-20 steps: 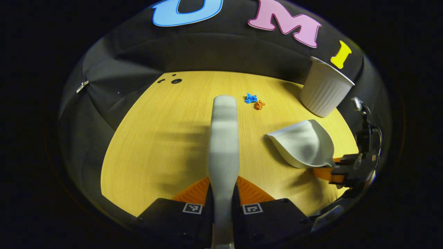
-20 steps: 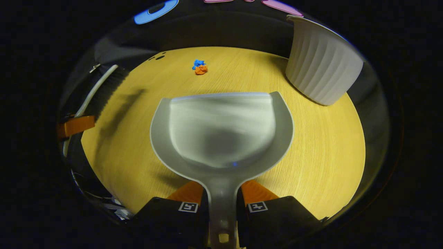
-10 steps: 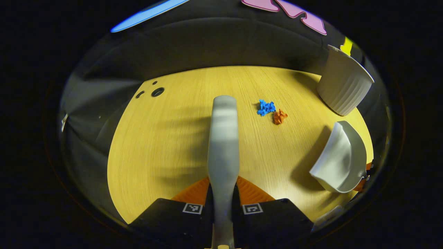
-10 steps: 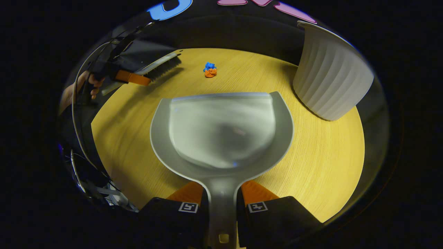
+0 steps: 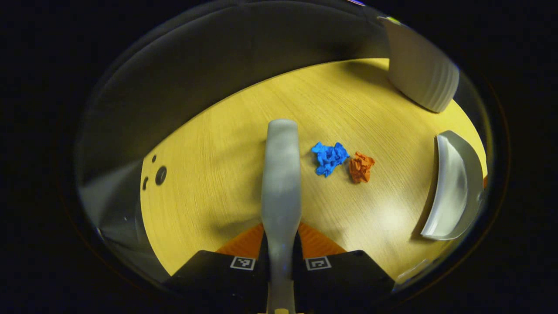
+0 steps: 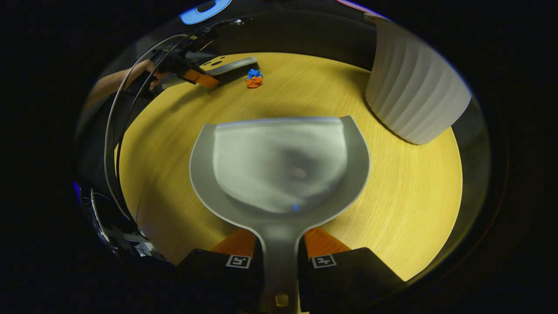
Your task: Pick up the small broom and dustpan from the desktop, sweep the trash into the dustpan with the broom, and then empty the trash into the garbage bin.
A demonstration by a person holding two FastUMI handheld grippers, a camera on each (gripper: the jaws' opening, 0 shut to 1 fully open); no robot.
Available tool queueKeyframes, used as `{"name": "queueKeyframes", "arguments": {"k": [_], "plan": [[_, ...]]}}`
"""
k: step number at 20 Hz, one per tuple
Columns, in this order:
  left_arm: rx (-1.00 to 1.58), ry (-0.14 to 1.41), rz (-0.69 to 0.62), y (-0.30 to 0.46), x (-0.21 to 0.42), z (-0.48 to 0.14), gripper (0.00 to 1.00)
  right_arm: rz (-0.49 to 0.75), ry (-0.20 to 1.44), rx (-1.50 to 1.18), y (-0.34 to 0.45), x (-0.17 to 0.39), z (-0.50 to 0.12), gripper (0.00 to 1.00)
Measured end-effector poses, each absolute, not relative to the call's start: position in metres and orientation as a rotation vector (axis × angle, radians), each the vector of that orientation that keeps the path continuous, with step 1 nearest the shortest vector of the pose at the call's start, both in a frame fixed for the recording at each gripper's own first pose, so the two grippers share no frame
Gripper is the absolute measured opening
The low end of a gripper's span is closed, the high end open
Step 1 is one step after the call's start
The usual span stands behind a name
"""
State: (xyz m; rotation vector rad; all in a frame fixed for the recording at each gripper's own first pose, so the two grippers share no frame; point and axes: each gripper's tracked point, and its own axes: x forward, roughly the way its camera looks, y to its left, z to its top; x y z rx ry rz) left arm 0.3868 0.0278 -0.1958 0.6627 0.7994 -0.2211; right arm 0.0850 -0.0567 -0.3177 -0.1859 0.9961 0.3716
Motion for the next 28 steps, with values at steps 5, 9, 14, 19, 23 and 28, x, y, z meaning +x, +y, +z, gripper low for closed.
{"name": "queueKeyframes", "arguments": {"k": [5,9,14,19,23,28], "plan": [[0.711,0.833,-0.383,-0.003,0.381,-0.204,0.27,0.409,0.997,-0.237,-0.062,0.082,-0.316,0.39],[0.724,0.865,-0.495,-0.033,0.355,-0.214,0.27,0.43,0.982,-0.268,-0.06,0.083,-0.313,0.39],[0.695,0.947,-0.606,-0.067,0.3,-0.236,0.25,0.45,0.967,-0.275,-0.061,0.082,-0.317,0.39],[0.648,1.023,-0.698,-0.105,0.243,-0.254,0.28,0.467,0.953,-0.299,-0.062,0.082,-0.32,0.36],[0.562,1.062,-0.708,-0.119,0.217,-0.25,0.27,0.483,0.944,-0.313,-0.062,0.08,-0.321,0.36],[0.404,1.08,-0.702,-0.134,0.186,-0.242,0.28,0.475,0.937,-0.308,-0.062,0.082,-0.325,0.36]]}}
